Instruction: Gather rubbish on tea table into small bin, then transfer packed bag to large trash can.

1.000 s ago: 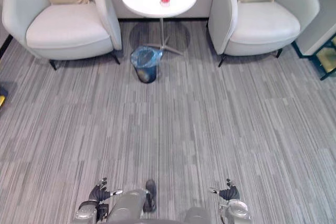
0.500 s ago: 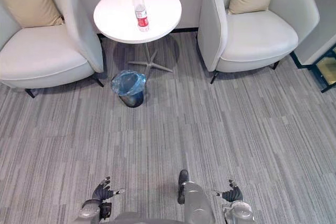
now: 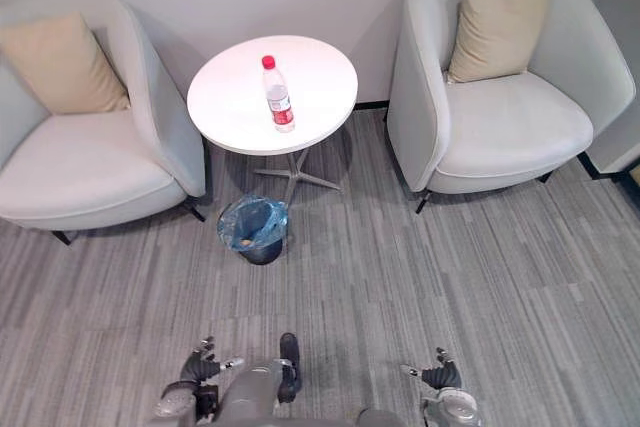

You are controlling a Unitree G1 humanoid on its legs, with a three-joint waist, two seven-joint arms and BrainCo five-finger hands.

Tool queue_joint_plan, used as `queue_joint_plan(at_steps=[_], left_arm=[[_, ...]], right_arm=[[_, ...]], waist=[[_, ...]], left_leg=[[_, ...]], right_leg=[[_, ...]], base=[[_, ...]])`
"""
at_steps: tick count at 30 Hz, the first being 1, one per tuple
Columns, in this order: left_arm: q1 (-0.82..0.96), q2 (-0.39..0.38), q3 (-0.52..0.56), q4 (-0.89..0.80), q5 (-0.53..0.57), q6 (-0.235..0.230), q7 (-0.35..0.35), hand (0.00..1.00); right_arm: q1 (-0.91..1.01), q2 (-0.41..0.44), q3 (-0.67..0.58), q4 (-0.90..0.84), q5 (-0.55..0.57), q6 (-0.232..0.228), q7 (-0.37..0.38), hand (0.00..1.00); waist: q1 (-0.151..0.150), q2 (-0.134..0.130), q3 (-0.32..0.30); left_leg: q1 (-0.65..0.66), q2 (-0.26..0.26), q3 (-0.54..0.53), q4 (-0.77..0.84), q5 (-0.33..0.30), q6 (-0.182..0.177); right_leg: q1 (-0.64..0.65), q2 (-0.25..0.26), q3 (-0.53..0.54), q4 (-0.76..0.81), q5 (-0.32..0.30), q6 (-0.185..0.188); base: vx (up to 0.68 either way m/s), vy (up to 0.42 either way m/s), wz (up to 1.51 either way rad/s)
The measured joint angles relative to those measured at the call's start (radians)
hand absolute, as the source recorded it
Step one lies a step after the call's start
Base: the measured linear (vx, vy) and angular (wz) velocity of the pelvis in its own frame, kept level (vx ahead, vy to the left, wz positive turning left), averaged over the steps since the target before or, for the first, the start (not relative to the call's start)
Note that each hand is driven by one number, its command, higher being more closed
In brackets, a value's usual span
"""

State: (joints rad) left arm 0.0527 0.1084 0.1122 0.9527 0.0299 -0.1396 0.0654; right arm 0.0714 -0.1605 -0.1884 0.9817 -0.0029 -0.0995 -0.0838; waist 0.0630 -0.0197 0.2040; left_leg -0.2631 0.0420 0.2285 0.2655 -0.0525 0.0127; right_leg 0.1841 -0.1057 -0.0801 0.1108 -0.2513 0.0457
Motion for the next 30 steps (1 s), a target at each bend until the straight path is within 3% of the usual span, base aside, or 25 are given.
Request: queue_joint_plan(at_steps=[2,3,4,5,6,7,8,9,11,13,14,15,16,19,21,22,23,26,28,30], left_arm=[[0.011,0.005,0.007,0.006,0.001,0.001,0.001,0.00],[0.015,0.007,0.007,0.008,0.001,0.001,0.001,0.00],[0.028,0.015,0.005,0.016,0.001,0.004,0.001,0.00],[0.035,0.017,-0.002,0.017,0.001,0.005,0.000,0.00],[0.038,0.018,-0.021,0.022,0.001,0.006,0.001,0.00],[0.038,0.025,-0.032,0.024,0.001,0.006,0.001,0.00],[0.039,0.028,-0.041,0.030,0.001,0.006,0.001,0.00],[0.040,0.028,-0.041,0.030,0.000,0.006,0.001,0.00],[0.040,0.025,-0.041,0.030,0.000,0.007,0.001,0.00],[0.034,0.018,-0.041,0.029,0.000,0.005,0.001,0.00],[0.034,0.021,-0.041,0.028,0.000,0.004,0.001,0.00],[0.031,0.022,-0.040,0.037,0.000,0.005,0.001,0.00],[0.031,0.012,-0.041,0.040,0.000,0.006,0.001,0.00],[0.021,0.007,-0.039,0.039,0.002,0.003,0.000,0.00],[0.001,-0.008,-0.023,0.035,0.001,0.004,0.001,0.00],[-0.004,-0.021,-0.018,0.026,0.001,0.003,0.001,0.00],[-0.002,-0.036,-0.019,0.021,0.000,0.004,0.000,0.00],[0.008,-0.063,-0.019,-0.007,0.000,0.005,0.001,0.00],[0.013,-0.063,-0.019,-0.008,-0.001,0.005,0.001,0.00],[0.018,-0.067,-0.023,-0.005,-0.001,0.004,0.001,0.00]], right_arm=[[-0.017,-0.008,-0.001,0.017,-0.007,0.000,0.001,0.00],[-0.020,-0.005,-0.001,0.017,-0.007,0.000,0.001,0.00],[-0.022,0.001,0.003,0.016,-0.011,-0.001,0.003,0.00],[-0.023,0.005,0.003,0.017,-0.017,-0.001,0.005,0.00],[-0.015,0.007,0.003,0.019,-0.021,-0.001,0.012,0.00],[-0.012,0.007,0.004,0.020,-0.027,0.000,0.016,0.00],[-0.007,0.004,0.018,0.020,-0.038,0.000,0.021,0.00],[-0.003,0.003,0.033,0.022,-0.041,0.000,0.022,0.00],[-0.007,0.002,0.035,0.023,-0.041,-0.001,0.022,0.00],[-0.007,-0.006,0.038,0.021,-0.039,-0.001,0.022,0.00],[-0.006,-0.005,0.039,0.021,-0.039,-0.001,0.021,0.00],[0.018,-0.015,0.039,0.027,-0.039,0.000,0.022,0.00],[0.015,-0.026,0.036,0.031,-0.039,0.002,0.021,0.00],[0.000,-0.024,0.018,0.016,-0.039,-0.001,0.020,0.00],[0.019,-0.013,0.016,0.014,-0.037,0.000,0.019,0.00],[0.035,-0.001,0.017,0.004,-0.036,-0.001,0.018,0.00],[0.046,0.008,0.020,-0.010,-0.036,-0.001,0.018,0.00],[0.051,0.025,0.018,-0.051,-0.021,-0.002,0.014,0.00],[0.042,0.031,0.016,-0.065,-0.002,-0.007,0.008,0.00],[0.048,0.024,0.005,-0.061,0.000,-0.006,0.005,0.00]], waist=[[0.010,-0.005,-0.001],[0.009,-0.005,-0.001],[0.008,-0.008,-0.003],[0.005,-0.006,-0.002],[0.002,-0.006,-0.003],[0.003,-0.006,-0.002],[0.000,-0.005,-0.002],[-0.010,-0.004,-0.002],[-0.032,0.008,0.002],[-0.055,0.038,0.010],[-0.057,0.035,0.009],[-0.069,0.027,0.005],[-0.070,0.049,0.000],[-0.076,0.052,-0.003],[-0.076,0.052,-0.002],[-0.071,0.048,0.000],[-0.062,0.048,0.001],[-0.043,0.036,0.006],[-0.042,0.040,0.006],[-0.043,0.072,-0.007]], left_leg=[[0.040,-0.014,0.035,0.029,-0.079,0.010],[0.052,-0.017,0.038,0.026,-0.086,0.008],[0.101,-0.026,0.050,0.012,-0.109,0.013],[0.129,-0.029,0.050,0.014,-0.131,0.020],[0.168,-0.034,0.048,0.016,-0.162,0.039],[0.190,-0.036,0.047,0.013,-0.173,0.044],[0.234,-0.038,0.045,0.001,-0.186,0.042],[0.279,-0.037,0.039,-0.021,-0.191,0.040],[0.326,-0.023,0.018,-0.048,-0.193,0.036],[0.377,0.028,-0.018,-0.063,-0.193,0.035],[0.388,0.034,-0.031,-0.064,-0.193,0.027],[0.423,0.045,-0.072,-0.064,-0.221,-0.046],[0.431,0.071,-0.086,-0.067,-0.225,-0.055],[0.431,0.100,-0.112,-0.054,-0.175,-0.125],[0.371,0.131,-0.143,0.099,-0.159,-0.153],[0.300,0.165,-0.140,0.273,-0.137,-0.181],[0.249,0.199,-0.106,0.402,-0.150,-0.173],[0.163,0.241,0.013,0.456,-0.176,-0.122],[0.123,0.214,0.059,0.317,-0.178,-0.111],[0.123,0.176,0.070,0.105,-0.061,-0.080]], right_leg=[[-0.074,-0.029,0.076,0.204,-0.010,0.020],[-0.089,-0.031,0.088,0.248,-0.008,0.037],[-0.152,-0.040,0.128,0.424,0.015,0.134],[-0.200,-0.040,0.152,0.556,0.042,0.206],[-0.264,-0.038,0.159,0.711,0.031,0.216],[-0.294,-0.040,0.151,0.769,0.015,0.196],[-0.350,-0.049,0.101,0.829,-0.021,0.153],[-0.393,-0.053,0.046,0.818,-0.048,0.102],[-0.443,-0.038,-0.006,0.749,-0.073,0.055],[-0.505,0.015,-0.023,0.509,-0.049,0.027],[-0.504,0.024,-0.014,0.416,-0.004,0.023],[-0.478,0.040,0.002,0.276,0.213,-0.024],[-0.471,0.060,-0.011,0.281,0.213,-0.027],[-0.456,0.065,-0.053,0.323,0.135,-0.066],[-0.391,0.065,-0.106,0.293,0.111,-0.083],[-0.326,0.065,-0.137,0.245,0.105,-0.091],[-0.266,0.069,-0.159,0.205,0.100,-0.098],[-0.184,0.067,-0.183,0.142,0.096,-0.094],[-0.169,0.053,-0.188,0.137,0.088,-0.077],[-0.175,0.062,-0.186,0.151,0.074,-0.048]], base=[[0.41,0.180,-0.26],[0.43,0.201,-0.43],[0.31,0.115,-0.22],[0.46,0.147,-0.16],[0.32,0.066,-0.01],[0.40,0.055,0.08],[0.50,0.008,0.18],[0.50,-0.019,0.31],[0.38,-0.072,0.34],[0.42,-0.162,0.44],[0.53,-0.259,0.71],[0.45,-0.236,0.52],[0.55,-0.300,0.43],[0.37,-0.247,0.30],[0.32,-0.251,0.76],[0.26,-0.196,0.78],[0.26,-0.177,0.61],[0.16,-0.053,0.32],[0.10,0.071,0.13],[0.15,0.113,0.11]])
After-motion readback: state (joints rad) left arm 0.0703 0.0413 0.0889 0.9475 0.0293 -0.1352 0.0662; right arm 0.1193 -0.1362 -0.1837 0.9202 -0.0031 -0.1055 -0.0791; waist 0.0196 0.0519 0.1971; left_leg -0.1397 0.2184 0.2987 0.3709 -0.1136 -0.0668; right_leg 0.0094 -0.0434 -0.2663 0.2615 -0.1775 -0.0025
